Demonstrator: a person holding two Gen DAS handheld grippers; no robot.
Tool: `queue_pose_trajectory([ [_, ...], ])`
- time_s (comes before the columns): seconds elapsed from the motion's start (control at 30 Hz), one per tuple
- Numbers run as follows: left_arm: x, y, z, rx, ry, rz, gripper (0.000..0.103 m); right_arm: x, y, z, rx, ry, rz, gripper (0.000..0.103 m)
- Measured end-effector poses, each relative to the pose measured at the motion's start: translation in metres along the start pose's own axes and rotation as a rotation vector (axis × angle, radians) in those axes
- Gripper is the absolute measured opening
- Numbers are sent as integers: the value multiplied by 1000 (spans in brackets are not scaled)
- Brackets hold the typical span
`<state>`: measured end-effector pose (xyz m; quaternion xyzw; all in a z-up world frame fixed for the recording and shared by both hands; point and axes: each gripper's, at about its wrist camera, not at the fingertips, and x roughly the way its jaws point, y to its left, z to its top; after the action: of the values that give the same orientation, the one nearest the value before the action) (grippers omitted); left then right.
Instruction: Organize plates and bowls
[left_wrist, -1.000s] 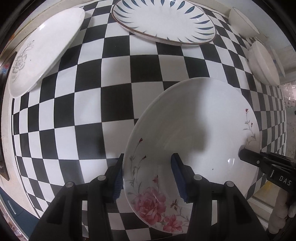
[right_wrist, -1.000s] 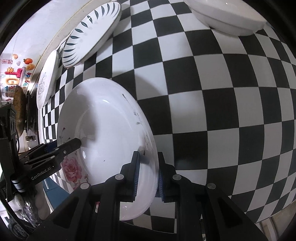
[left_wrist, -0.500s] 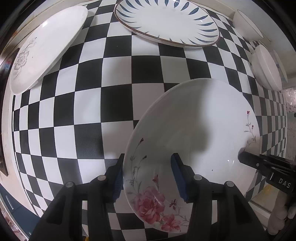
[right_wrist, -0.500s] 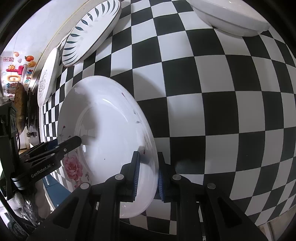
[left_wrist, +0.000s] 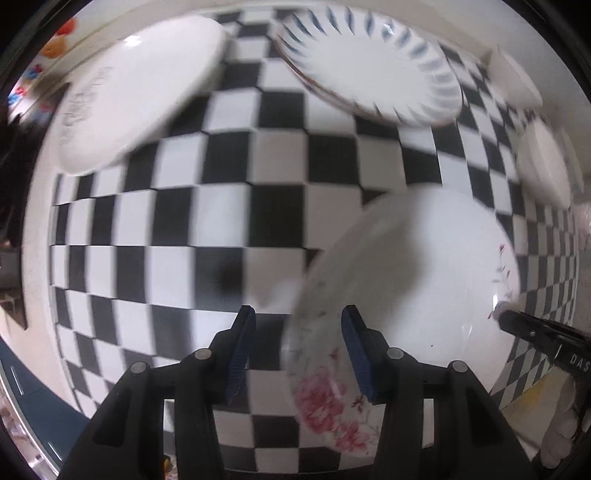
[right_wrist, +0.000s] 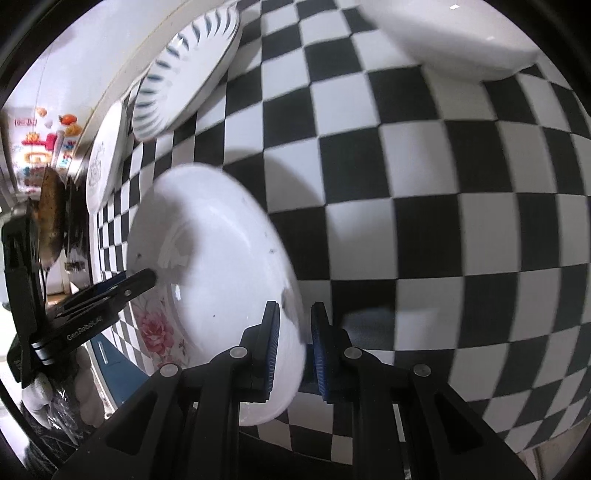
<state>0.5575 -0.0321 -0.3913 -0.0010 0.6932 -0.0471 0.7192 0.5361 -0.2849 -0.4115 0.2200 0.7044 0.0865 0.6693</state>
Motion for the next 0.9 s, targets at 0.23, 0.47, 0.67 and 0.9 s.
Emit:
queue_pose_trajectory([
  [0.23, -69, 72, 10, -96, -186, 30, 46, -53, 36, 17, -6, -119, 13, 60],
  [0.47, -79, 168, 49, -189, -227, 1, 47, -42, 127, 56, 4, -154, 96, 66],
  [0.67, -46, 239, 98, -264, -162, -58, 47, 9, 209, 101, 0, -159, 73, 66],
  [0.9, -13, 278, 134, -248, -115, -107, 47, 70, 256, 149, -28, -96, 42, 62],
])
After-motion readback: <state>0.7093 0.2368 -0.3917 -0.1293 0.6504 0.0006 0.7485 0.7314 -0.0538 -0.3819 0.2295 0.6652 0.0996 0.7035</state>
